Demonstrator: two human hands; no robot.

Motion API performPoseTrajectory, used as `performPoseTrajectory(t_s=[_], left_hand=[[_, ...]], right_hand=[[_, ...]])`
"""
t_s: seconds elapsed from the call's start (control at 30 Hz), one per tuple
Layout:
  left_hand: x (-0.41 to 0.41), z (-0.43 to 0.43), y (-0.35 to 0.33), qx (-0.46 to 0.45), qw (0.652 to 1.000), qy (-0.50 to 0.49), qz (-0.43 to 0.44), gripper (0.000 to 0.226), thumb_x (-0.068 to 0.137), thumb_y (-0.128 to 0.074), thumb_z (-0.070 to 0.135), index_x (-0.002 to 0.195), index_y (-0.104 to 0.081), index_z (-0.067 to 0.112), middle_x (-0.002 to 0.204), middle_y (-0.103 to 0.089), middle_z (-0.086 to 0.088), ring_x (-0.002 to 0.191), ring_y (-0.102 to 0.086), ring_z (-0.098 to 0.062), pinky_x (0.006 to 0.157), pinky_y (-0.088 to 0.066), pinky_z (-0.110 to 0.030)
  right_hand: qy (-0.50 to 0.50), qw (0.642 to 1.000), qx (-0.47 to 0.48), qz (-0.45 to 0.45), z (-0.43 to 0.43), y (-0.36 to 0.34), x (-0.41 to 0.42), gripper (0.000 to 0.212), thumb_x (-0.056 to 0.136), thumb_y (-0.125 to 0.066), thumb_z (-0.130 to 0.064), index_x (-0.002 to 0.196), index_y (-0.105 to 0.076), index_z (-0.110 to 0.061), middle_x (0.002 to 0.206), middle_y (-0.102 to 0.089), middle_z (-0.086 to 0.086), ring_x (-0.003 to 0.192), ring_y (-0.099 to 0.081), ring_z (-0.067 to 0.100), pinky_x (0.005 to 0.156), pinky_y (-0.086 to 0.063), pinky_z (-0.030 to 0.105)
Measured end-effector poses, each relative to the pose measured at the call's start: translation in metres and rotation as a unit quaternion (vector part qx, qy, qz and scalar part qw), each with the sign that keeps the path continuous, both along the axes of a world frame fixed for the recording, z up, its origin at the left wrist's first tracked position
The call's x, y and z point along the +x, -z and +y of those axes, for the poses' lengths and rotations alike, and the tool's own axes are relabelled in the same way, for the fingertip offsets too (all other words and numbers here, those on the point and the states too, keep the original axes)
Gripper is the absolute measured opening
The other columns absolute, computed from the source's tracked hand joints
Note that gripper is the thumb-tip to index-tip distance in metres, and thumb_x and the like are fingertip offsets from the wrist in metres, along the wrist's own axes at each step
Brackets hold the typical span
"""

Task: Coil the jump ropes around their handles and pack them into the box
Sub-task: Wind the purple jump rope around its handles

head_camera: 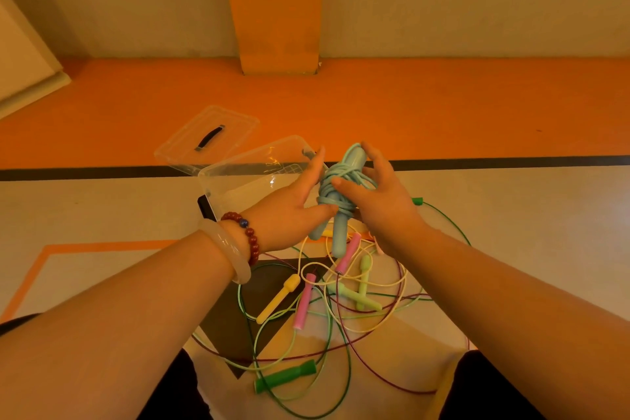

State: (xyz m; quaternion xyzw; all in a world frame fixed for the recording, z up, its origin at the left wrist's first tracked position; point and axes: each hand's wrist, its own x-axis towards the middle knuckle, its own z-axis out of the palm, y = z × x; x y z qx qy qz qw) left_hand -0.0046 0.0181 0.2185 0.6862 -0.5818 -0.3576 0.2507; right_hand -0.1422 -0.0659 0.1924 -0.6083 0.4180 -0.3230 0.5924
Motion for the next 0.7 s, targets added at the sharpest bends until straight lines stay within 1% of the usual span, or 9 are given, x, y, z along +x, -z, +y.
performPoseTrajectory(t_s=[0.07,0.1,0.17,0.23,0.3,0.4,0.5,0.6,0.7], left_hand=[[0.004,-0.002,0.005,-0.015,0.999,-0.003,-0.029,0.076,0.099,-0.047,0.036,0.150,0.010,0.040,0.158,-0.022,0.004,0.117,-0.058,-0.021,0.099,-0.047,-0.039],[0.007,-0.003,0.008,-0.026,0.998,-0.002,-0.063,0.073,0.099,-0.045,0.038,0.152,0.005,0.035,0.159,-0.019,0.003,0.132,-0.046,-0.020,0.108,-0.039,-0.036],[0.013,-0.004,0.017,-0.024,0.982,0.005,-0.185,0.068,0.099,-0.042,0.043,0.154,-0.005,0.029,0.160,-0.017,0.001,0.144,-0.024,-0.022,0.115,-0.027,-0.039],[0.017,-0.004,0.029,0.016,0.961,0.022,-0.273,0.065,0.098,-0.042,0.045,0.153,-0.012,0.028,0.159,-0.018,0.001,0.143,-0.020,-0.026,0.114,-0.027,-0.045],[0.016,-0.003,0.042,0.078,0.949,0.048,-0.302,0.064,0.098,-0.042,0.044,0.153,-0.014,0.027,0.159,-0.016,0.000,0.144,-0.018,-0.027,0.114,-0.027,-0.045],[0.012,-0.001,0.065,0.138,0.928,0.092,-0.334,0.063,0.098,-0.042,0.043,0.153,-0.015,0.028,0.160,-0.012,0.000,0.145,-0.012,-0.026,0.115,-0.021,-0.044],[0.008,-0.005,0.084,0.144,0.924,0.093,-0.343,0.062,0.098,-0.042,0.042,0.153,-0.016,0.028,0.161,-0.010,0.001,0.146,-0.008,-0.024,0.115,-0.017,-0.044],[-0.001,-0.015,0.099,0.121,0.927,0.098,-0.340,0.061,0.097,-0.042,0.040,0.152,-0.019,0.027,0.160,-0.014,0.001,0.145,-0.012,-0.023,0.114,-0.018,-0.043],[-0.006,-0.025,0.116,0.107,0.924,0.126,-0.346,0.058,0.097,-0.044,0.037,0.150,-0.024,0.025,0.157,-0.022,0.000,0.142,-0.019,-0.023,0.112,-0.023,-0.041]], right_hand=[[0.007,0.997,-0.057,0.044,-0.003,0.004,-0.004,0.078,0.085,-0.072,-0.026,0.147,-0.026,-0.040,0.127,-0.053,-0.008,0.109,-0.058,0.013,0.090,-0.054,0.039],[0.004,0.993,-0.093,0.074,-0.006,0.007,-0.007,0.078,0.086,-0.071,-0.027,0.148,-0.024,-0.038,0.133,-0.051,-0.005,0.109,-0.056,0.010,0.089,-0.053,0.033],[-0.017,0.978,-0.157,0.136,-0.011,0.015,-0.012,0.079,0.086,-0.071,-0.028,0.149,-0.023,-0.036,0.142,-0.045,-0.002,0.111,-0.051,0.008,0.087,-0.047,0.026],[-0.047,0.957,-0.199,0.204,-0.016,0.031,-0.016,0.083,0.085,-0.072,-0.030,0.150,-0.021,-0.035,0.147,-0.041,0.000,0.121,-0.049,0.015,0.094,-0.044,0.030],[-0.089,0.930,-0.215,0.285,-0.020,0.052,-0.022,0.083,0.086,-0.070,-0.032,0.151,-0.019,-0.035,0.145,-0.040,0.004,0.126,-0.045,0.024,0.098,-0.040,0.033],[-0.147,0.878,-0.219,0.398,-0.028,0.082,-0.034,0.079,0.089,-0.066,-0.030,0.151,-0.017,-0.034,0.142,-0.041,0.007,0.122,-0.046,0.028,0.097,-0.044,0.041],[-0.196,0.828,-0.232,0.472,-0.039,0.108,-0.040,0.077,0.092,-0.061,-0.028,0.153,-0.013,-0.031,0.148,-0.034,0.011,0.128,-0.042,0.034,0.101,-0.041,0.041],[-0.217,0.794,-0.225,0.521,-0.048,0.136,-0.045,0.076,0.094,-0.058,-0.030,0.153,-0.010,-0.034,0.154,-0.024,0.011,0.137,-0.031,0.036,0.105,-0.038,0.043],[-0.251,0.759,-0.216,0.561,-0.054,0.159,-0.051,0.075,0.094,-0.057,-0.031,0.152,-0.009,-0.036,0.154,-0.024,0.011,0.131,-0.039,0.037,0.098,-0.044,0.044]])
